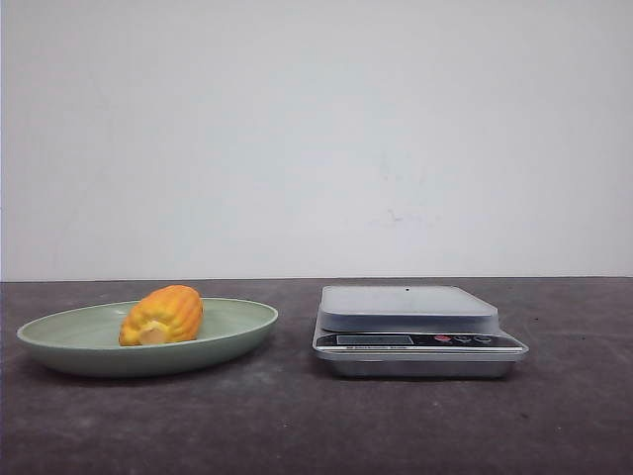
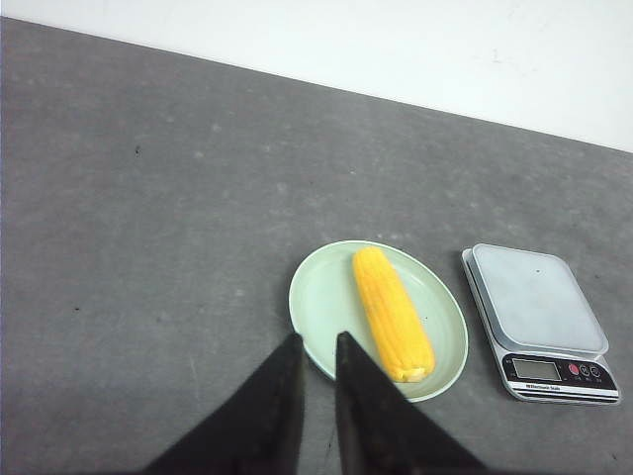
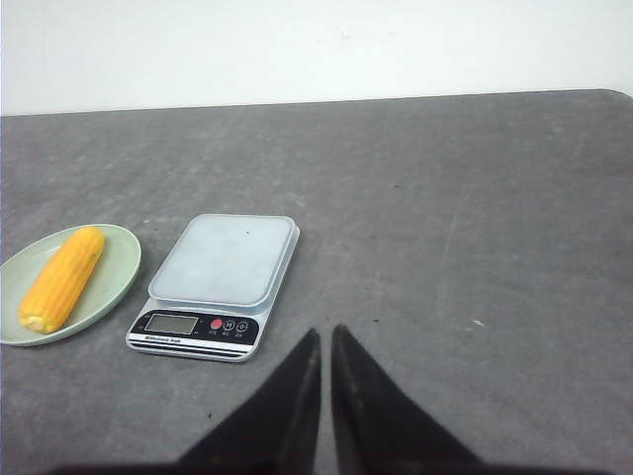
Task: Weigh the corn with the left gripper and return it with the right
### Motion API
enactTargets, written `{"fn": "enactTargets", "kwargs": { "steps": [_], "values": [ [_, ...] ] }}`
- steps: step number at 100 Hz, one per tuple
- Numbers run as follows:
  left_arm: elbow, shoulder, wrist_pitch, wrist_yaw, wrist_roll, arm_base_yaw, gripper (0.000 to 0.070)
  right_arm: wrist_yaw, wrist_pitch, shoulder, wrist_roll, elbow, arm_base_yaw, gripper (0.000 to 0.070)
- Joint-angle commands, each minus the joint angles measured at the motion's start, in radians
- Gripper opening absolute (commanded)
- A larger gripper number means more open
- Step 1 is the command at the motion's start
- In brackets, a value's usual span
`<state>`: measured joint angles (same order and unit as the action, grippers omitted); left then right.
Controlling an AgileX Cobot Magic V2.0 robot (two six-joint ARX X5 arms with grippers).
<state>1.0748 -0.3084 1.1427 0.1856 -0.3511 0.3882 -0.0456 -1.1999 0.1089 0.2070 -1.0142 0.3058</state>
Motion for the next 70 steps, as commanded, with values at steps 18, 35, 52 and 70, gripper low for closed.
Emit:
{"fn": "enactTargets", "kwargs": {
  "steps": [18, 35, 52, 70],
  "values": [
    [0.013, -0.002, -0.013, 0.0, 0.002, 0.003, 0.0017, 0.0, 0.01, -0.003, 0.002, -0.013, 0.002, 0.0011],
    [0.013, -0.002, -0.013, 0.0, 0.003, 0.003, 0.0017, 0.0, 0.01, -0.003, 0.002, -0.013, 0.002, 0.0011],
    [-0.046, 0.008, -0.107, 0.014, 0.072, -0.061, 0.0017, 0.0, 0.01, -0.003, 0.002, -0.013, 0.002, 0.0011],
    [-0.342, 0.112, -0.526, -0.051, 0.174, -0.197, 0.0017, 0.0, 0.01, -0.003, 0.002, -0.013, 0.002, 0.001]
  ]
}}
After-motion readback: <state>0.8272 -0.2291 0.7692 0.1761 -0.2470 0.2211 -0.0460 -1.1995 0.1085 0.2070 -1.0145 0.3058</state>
